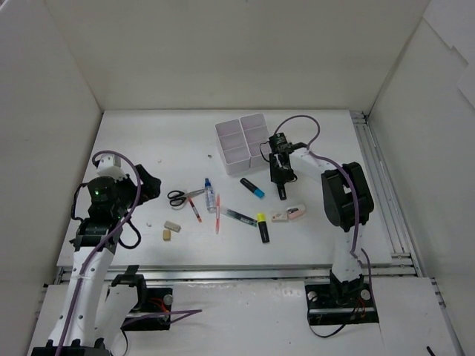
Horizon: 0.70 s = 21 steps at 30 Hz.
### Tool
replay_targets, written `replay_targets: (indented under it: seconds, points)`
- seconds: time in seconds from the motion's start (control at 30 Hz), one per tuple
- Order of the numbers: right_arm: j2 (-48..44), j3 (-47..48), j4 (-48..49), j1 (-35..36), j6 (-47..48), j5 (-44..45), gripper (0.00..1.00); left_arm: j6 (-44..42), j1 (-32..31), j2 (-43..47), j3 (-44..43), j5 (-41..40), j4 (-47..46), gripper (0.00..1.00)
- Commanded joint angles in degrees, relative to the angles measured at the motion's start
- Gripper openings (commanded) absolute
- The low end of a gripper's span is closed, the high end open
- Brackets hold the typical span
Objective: Sort the stationery into containers
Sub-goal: Pick up the stationery from the center of the board.
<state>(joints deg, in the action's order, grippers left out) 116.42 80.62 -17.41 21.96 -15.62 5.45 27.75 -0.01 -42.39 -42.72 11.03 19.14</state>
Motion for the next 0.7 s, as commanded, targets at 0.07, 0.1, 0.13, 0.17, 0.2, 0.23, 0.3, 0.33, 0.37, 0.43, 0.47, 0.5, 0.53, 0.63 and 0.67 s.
replay_targets:
  seconds: [0.07, 0.1, 0.13, 0.17, 0.2, 0.23, 0.3, 0.33, 0.37, 0.43, 0.47, 0.5, 0.53, 0.63, 0.67]
  points:
    - [-0.93, 0.25, -1.05, 0.63, 0.15, 0.08, 0.15, -1.03, -0.16, 0.12, -0.79, -0.31, -2.52, 1.0]
    - [-1.45, -0.02, -1.14, 0.98, 0.15, 0.87, 0.12, -0.94, -0.16, 0.03, -0.7, 0.22, -2.7, 0.99]
    - [-2.24, -0.72, -0.96, 1.07, 0.58, 2.27, 0.06, -1.03, -0.16, -0.15, -0.61, 0.66, -3.05, 0.99]
    - [-4.17, -0.99, -0.87, 1.25, 0.76, 3.15, 0.04, -1.12, -0.16, -0.32, -0.52, 1.36, -3.14, 0.99]
    - [-5.23, -1.25, -0.35, 2.12, 1.2, 3.86, 0.02, -1.38, -0.16, -0.32, -0.52, 1.97, -3.23, 1.0]
    - [-6.54, -1.95, 0.09, 2.3, 1.81, 5.17, 0.0, -1.38, -0.16, -0.32, -0.61, 2.07, -3.23, 1.0]
    - [-10.24, -2.31, 1.67, 3.0, 3.22, 6.23, 0.0, -1.47, -0.16, -0.24, -0.35, 1.98, -3.4, 0.99]
    - [-11.64, -2.31, 2.63, 3.01, 3.66, 6.93, 0.0, -1.56, -0.16, -0.15, -0.09, 1.98, -3.49, 0.99]
    - [-14.44, -2.57, 3.95, 3.35, 4.79, 6.94, 0.0, -1.56, -0.16, 0.11, 0.18, 1.72, -3.67, 1.0]
    - [-17.09, -4.4, 11.58, 3.53, 7.42, 4.59, 0.0, -1.64, -0.16, 0.03, 0.35, 1.63, -3.84, 0.99]
    - [-19.54, -5.2, 14.83, 3.62, 8.49, 2.74, 0.0, -1.82, -0.16, 0.03, 0.27, 1.54, -3.93, 1.0]
    - [-20.52, -6.08, 22.6, 4.14, 9.54, 0.81, 0.0, -1.82, -0.16, -0.06, 0.27, 1.45, -3.93, 0.99]
    - [-21.23, -7.48, 26.95, 4.24, 11.81, -2.87, 0.0, -1.99, -0.16, -0.06, 0.18, 1.45, -3.84, 0.99]
    - [-21.41, -8.9, 43.82, 4.94, 14.99, -11.13, 0.0, -2.52, -0.16, -0.41, 0.09, 1.19, -4.28, 1.0]
    - [-19.67, -8.64, 51.61, 5.03, 15.09, -12.99, 0.0, -2.61, -0.16, -0.93, 0.09, 1.19, -4.28, 0.99]
